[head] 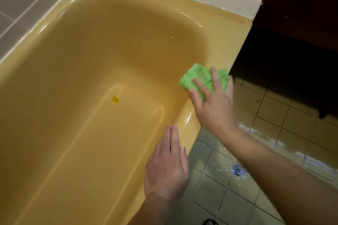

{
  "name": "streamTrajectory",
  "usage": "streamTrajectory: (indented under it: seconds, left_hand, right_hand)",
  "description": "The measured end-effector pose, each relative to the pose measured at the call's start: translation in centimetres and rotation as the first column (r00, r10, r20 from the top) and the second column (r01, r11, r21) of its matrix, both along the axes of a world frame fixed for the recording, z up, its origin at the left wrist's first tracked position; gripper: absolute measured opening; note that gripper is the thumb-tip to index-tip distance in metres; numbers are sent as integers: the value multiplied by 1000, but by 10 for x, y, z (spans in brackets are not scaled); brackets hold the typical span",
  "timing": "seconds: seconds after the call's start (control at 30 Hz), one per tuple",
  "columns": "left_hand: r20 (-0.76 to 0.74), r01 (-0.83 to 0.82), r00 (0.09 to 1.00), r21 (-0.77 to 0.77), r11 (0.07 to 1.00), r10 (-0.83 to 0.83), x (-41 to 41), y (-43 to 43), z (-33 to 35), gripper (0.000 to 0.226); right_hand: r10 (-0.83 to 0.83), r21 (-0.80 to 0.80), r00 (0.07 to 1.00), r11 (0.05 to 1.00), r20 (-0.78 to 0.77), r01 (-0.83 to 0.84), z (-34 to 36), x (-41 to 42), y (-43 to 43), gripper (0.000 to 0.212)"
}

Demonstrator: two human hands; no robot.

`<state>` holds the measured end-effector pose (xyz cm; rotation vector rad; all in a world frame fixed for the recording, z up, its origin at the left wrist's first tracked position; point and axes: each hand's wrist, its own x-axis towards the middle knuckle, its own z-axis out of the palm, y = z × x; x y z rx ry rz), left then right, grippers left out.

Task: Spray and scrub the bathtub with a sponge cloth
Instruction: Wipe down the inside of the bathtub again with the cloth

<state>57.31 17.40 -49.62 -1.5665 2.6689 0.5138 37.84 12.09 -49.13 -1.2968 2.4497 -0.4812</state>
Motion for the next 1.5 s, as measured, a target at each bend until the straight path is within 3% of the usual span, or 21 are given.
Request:
streamTrajectory:
  seconds: [0.2,0.37,0.47,0.67,0.8,0.93,1.03,1.2,1.33,1.4,1.5]
  left_hand:
    - [-4,-1,1000,-2,1000,1,-18,-10,-1,60]
    - [0,11,1000,3,1000,-11,-34,-22,-1,61]
    - [12,14,1000,-11,1000,-14,-43,-28,-3,62]
    - [11,20,1000,-23,1000,-20,-53,-34,-2,64]
    - [5,10,1000,-20,1000,-10,-63,-39,-1,63]
    - [-18,3,1000,-11,1000,-3,-75,-48,-3,63]
    - [-29,2,1000,-3,1000,-2,-82,-52,-2,64]
    - [-54,-12,998,-9,1000,11,-91,-57,-4,64]
    - [-67,-14,998,-2,1000,13,-99,-62,-3,63]
    - [-78,-17,997,7,1000,17,-108,-69,-2,63]
    - [-92,-55,994,27,998,57,-148,-92,-1,64]
  right_hand:
    - [-194,1,981,981,26,194,4,-66,-65,52]
    - [-42,-18,996,999,73,44,2,-6,-1,52]
    - [63,2,998,998,13,-63,-2,-17,0,53]
    - [-90,-46,994,995,-55,87,-5,-122,-86,56]
    - [-210,-59,978,976,-2,209,-1,-105,-82,53]
    - [-75,-20,997,997,-9,75,-3,-65,-44,55]
    - [-38,-8,995,999,-91,37,-5,-90,-58,55]
    - [-208,-57,974,977,-92,204,-8,-188,-134,59]
    - [-334,-25,941,943,-56,333,-4,-198,-152,57]
    - [-310,-30,949,951,-62,309,-3,-172,-135,56]
    - [-131,-5,982,991,-139,132,-3,-131,-98,57]
